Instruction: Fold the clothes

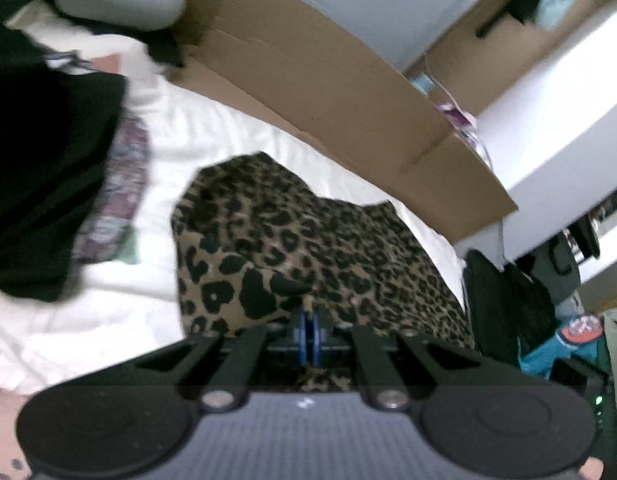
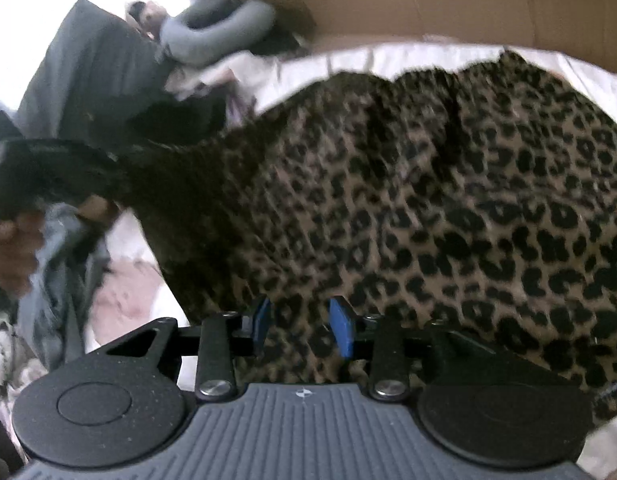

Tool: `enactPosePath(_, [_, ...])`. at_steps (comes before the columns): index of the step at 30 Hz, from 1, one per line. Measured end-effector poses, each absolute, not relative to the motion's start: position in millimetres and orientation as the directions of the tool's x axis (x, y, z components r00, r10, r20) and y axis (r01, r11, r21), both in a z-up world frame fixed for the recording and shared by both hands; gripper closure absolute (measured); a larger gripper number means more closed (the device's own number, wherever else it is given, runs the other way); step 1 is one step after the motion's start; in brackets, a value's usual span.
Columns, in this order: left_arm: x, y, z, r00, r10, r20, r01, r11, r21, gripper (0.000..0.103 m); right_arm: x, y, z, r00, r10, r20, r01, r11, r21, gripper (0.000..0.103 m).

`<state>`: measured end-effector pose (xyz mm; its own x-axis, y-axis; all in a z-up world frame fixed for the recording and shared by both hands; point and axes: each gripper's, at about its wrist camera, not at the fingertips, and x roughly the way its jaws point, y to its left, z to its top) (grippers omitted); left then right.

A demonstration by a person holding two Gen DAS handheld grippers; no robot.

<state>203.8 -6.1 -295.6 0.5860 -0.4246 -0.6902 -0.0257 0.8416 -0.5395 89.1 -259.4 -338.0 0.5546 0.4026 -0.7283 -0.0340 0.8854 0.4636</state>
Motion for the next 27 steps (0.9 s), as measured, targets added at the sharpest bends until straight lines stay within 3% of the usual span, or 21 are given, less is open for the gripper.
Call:
enactPosePath(8, [221.8,-59.5,-294.9,0.54,-0.493,-0.682,0.066,0.832,-0.55,0.099,94.8,-260.6,-317.8,0.62,0.434,-0.654,-0.074,0.862,0.502,0.063])
enactPosePath(13, [229.8,-91.1,-298.2,0.507,-0.527,-0.682,0.097,0.821,-0.562,0.099,98.1,-262.3,-311.1,0.653,0.433,-0.621,-0.076,0.854,0.515,0.057])
enactPosePath(27, [240.3,-146.1,-309.3,0.439,-0.58,-0.686,0.123,0.795,-0.594,0.098,101.5,-266.0,-319.3,0.682,0.341,-0.647,0.029,0.872,0.489,0.057])
